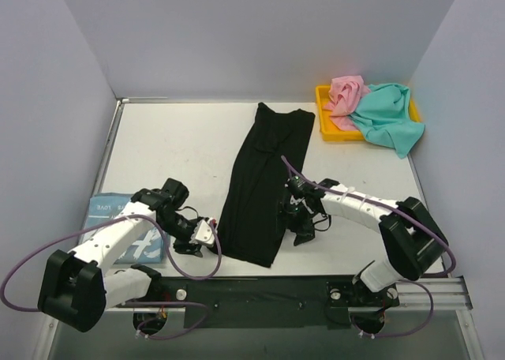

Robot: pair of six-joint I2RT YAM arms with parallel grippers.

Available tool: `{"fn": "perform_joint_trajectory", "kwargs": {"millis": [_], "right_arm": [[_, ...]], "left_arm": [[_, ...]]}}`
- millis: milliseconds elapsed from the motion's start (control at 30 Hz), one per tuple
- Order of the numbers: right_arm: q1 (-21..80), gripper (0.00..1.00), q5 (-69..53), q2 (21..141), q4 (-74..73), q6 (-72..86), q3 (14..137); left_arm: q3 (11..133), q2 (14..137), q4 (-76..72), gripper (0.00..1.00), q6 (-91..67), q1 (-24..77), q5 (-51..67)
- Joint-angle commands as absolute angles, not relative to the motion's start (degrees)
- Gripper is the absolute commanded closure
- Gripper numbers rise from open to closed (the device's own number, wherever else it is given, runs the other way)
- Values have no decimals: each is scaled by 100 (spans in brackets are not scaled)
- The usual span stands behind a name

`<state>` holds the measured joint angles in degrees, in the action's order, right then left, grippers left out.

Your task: Fold and stack the t-shirts

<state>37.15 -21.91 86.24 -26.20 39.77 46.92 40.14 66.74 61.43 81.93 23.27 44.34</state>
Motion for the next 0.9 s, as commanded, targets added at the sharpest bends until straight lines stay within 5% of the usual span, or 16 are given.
{"fn": "perform_joint_trajectory", "kwargs": {"millis": [0, 133, 300, 533, 700, 867], "right_arm": [[3884, 35, -3048, 8989, -1294, 4930, 4237], [4034, 39, -3269, 9622, -914, 4992, 4298], [3631, 99, -3173, 9379, -738, 5071, 3780], [2068, 100, -2830, 7938, -2177, 3888, 2971], [1293, 100, -2769, 7761, -2724, 3147, 2900], [1239, 61, -2672, 7375, -3155, 3032, 2988]], "left_arm": [[3929, 6434, 5660, 44, 7954, 2355, 4649], [3867, 6311, 5687, 44, 7797, 2391, 4737], [3876, 6196, 5599, 44, 7524, 2469, 4781], [3894, 6406, 4870, 40, 7093, 3505, 4370], [3832, 6829, 2860, 32, 6356, 4849, 3771], [4016, 7233, 1926, 28, 6082, 5448, 3481]]}}
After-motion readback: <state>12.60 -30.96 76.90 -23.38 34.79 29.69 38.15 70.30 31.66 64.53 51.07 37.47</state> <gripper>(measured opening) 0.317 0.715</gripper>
